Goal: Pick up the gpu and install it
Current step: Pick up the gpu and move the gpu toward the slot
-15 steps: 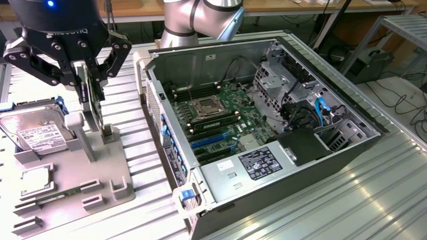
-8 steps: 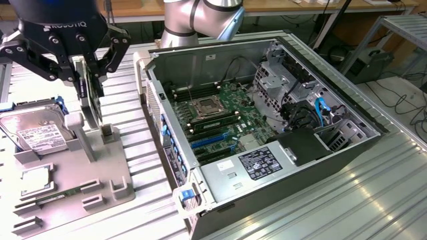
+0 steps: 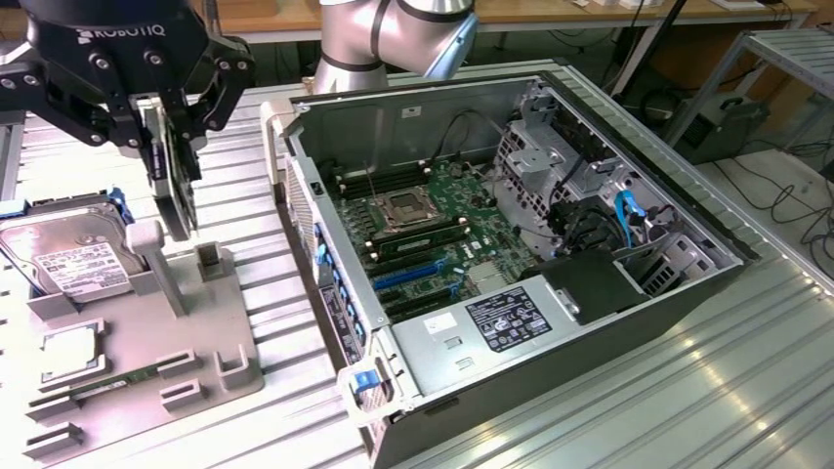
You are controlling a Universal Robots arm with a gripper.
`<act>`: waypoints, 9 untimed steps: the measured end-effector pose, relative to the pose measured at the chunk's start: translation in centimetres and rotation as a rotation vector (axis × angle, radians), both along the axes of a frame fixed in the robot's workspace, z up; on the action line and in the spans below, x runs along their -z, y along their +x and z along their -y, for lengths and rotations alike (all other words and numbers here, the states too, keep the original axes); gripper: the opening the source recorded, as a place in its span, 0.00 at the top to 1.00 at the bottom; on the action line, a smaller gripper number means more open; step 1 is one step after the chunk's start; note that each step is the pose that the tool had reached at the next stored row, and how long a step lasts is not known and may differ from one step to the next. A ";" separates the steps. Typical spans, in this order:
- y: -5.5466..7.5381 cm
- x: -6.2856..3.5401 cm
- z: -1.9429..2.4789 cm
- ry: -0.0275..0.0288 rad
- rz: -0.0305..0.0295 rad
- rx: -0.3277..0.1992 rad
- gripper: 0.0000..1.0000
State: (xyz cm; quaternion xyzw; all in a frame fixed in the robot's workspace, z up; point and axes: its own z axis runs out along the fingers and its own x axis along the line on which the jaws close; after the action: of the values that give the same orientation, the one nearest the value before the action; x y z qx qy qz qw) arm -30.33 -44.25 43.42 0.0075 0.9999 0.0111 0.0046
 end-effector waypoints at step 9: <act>0.1 -1.21 0.00 0.0000 0.0001 0.000 0.72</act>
State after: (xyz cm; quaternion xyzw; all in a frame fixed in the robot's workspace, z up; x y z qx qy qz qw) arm -30.27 -44.25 44.63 0.0075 0.9999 0.0111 0.0047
